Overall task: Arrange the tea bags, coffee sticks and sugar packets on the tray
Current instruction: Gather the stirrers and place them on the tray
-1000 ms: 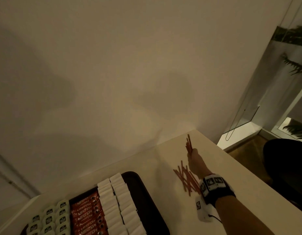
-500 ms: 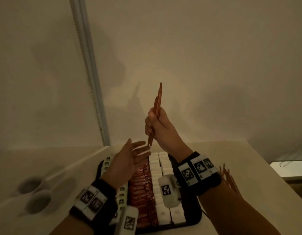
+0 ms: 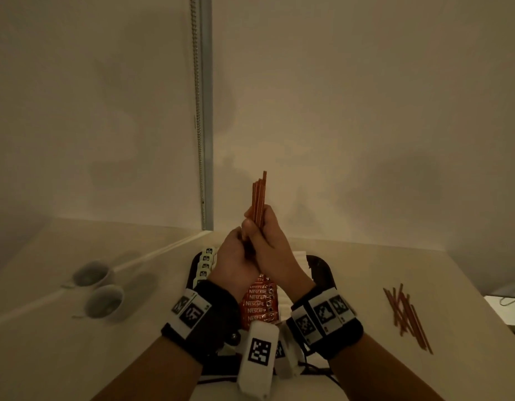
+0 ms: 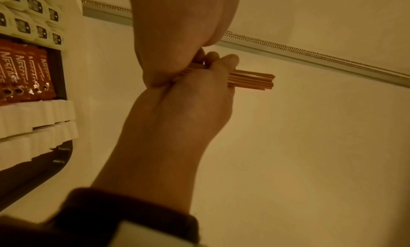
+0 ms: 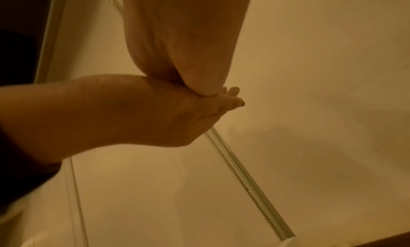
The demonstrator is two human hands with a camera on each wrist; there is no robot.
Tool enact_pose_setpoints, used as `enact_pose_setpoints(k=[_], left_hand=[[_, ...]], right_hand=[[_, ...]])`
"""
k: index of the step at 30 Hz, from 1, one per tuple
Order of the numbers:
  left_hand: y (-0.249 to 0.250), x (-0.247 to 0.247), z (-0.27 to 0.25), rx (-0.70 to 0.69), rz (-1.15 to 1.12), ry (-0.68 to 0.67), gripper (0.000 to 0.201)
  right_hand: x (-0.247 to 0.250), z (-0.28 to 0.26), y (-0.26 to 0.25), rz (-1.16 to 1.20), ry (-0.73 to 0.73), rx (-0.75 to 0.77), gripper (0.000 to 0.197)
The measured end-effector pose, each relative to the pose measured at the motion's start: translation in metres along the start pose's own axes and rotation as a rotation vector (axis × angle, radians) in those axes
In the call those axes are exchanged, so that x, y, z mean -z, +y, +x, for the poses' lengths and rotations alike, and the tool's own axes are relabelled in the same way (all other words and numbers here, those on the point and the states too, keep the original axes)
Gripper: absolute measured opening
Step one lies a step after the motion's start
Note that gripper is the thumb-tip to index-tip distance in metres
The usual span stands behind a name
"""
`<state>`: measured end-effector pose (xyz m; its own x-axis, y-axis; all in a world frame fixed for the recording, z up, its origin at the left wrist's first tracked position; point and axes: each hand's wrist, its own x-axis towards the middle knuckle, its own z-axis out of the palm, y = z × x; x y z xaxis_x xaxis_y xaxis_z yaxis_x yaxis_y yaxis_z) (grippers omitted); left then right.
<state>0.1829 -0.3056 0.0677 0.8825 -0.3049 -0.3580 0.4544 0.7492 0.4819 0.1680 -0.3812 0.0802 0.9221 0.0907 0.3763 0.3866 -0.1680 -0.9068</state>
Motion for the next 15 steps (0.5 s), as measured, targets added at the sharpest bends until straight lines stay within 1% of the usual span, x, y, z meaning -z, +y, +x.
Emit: enact_pose_setpoints(k=[1,3,4,5,6,8,9,10,11,12,13,14,15], left_hand=[[0.002,-0.001,-0.004,-0.016,0.014,-0.001,0.036],[0.006,-0.002,-0.011,-0.028,0.030,-0.072,0.055],[0.008,-0.003,-0.014,-0.052,0.084,-0.106,0.064],[0.011,-0.005,-0.017,-0.099,0.190,-0.150,0.066],[0.014,-0.009,-0.020,-0.180,0.327,-0.186,0.058],[0.022,-0.016,-0.022,-0.349,0.609,-0.207,0.027],[0.025,-0.019,-0.022,-0.402,0.707,-0.192,0.018],[0.027,-0.021,-0.021,-0.419,0.766,-0.183,0.020],[0.029,-0.020,-0.019,-0.416,0.788,-0.180,0.024],[0.031,-0.020,-0.018,-0.399,0.747,-0.171,0.026],[0.032,-0.018,-0.016,-0.390,0.680,-0.155,0.026],[0.035,-0.015,-0.014,-0.384,0.597,-0.123,0.025],[0.038,-0.012,-0.012,-0.377,0.521,-0.087,0.023]], right_hand=[[-0.001,-0.001,0.001,-0.027,0.000,-0.003,0.007],[-0.002,-0.003,0.002,-0.047,-0.005,-0.014,0.007],[0.000,-0.004,0.001,-0.033,-0.009,-0.026,0.008],[0.002,-0.004,0.001,-0.010,-0.014,-0.041,0.009],[0.003,-0.004,0.002,0.014,-0.025,-0.062,0.012],[0.005,-0.006,0.001,0.075,-0.088,-0.134,0.024],[0.005,-0.008,0.000,0.105,-0.133,-0.180,0.028],[0.006,-0.008,0.000,0.118,-0.176,-0.219,0.027],[0.009,-0.008,-0.002,0.102,-0.213,-0.250,0.022],[0.013,-0.005,-0.006,0.029,-0.254,-0.272,0.016],[0.019,-0.002,-0.007,-0.107,-0.296,-0.275,0.015],[0.027,0.002,-0.009,-0.274,-0.318,-0.244,0.021],[0.035,0.006,-0.010,-0.425,-0.298,-0.182,0.028]])
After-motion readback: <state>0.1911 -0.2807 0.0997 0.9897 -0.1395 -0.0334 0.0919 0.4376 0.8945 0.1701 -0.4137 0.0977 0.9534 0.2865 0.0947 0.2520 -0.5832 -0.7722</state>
